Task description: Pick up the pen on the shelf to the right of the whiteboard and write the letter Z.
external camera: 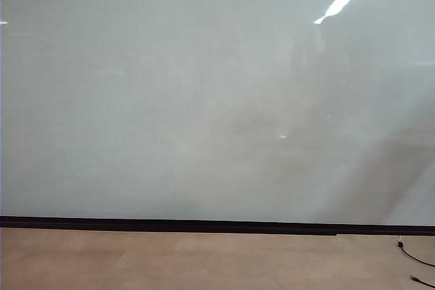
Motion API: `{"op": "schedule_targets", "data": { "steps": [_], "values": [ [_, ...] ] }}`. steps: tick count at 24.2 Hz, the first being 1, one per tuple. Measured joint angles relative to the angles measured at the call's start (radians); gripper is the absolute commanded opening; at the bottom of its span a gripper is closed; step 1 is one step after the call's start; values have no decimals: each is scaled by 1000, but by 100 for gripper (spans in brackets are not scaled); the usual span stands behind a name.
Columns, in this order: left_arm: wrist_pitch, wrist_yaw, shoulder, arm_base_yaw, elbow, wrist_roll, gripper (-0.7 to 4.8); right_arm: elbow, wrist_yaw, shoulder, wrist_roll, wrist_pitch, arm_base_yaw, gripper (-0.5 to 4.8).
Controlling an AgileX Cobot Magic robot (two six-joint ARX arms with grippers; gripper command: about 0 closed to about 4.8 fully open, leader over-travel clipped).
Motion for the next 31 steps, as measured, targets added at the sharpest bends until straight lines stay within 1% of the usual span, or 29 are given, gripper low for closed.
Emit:
{"op": "schedule_targets", "data": {
  "steps": [9, 13, 19, 23, 24, 26, 30, 31],
  "values": [
    [0, 0, 0, 0, 0, 0, -4, 138, -97, 136, 46, 0, -12, 414],
    [0, 0, 0, 0, 0, 0, -5, 173, -116, 169, 55, 0, -12, 414],
    [0, 0, 0, 0, 0, 0, -4, 198, -138, 192, 59, -3, -26, 409],
    [0, 0, 0, 0, 0, 0, -4, 198, -169, 192, 59, -7, -44, 408],
    [0, 0, 0, 0, 0, 0, -4, 198, -191, 192, 59, -7, -56, 407],
    [0, 0, 0, 0, 0, 0, -4, 201, -219, 192, 59, -8, -71, 387],
    [0, 0, 0, 0, 0, 0, -4, 216, -245, 192, 59, -5, -78, 385],
    [0, 0, 0, 0, 0, 0, -4, 217, -257, 193, 64, -8, -78, 373]
  ]
}}
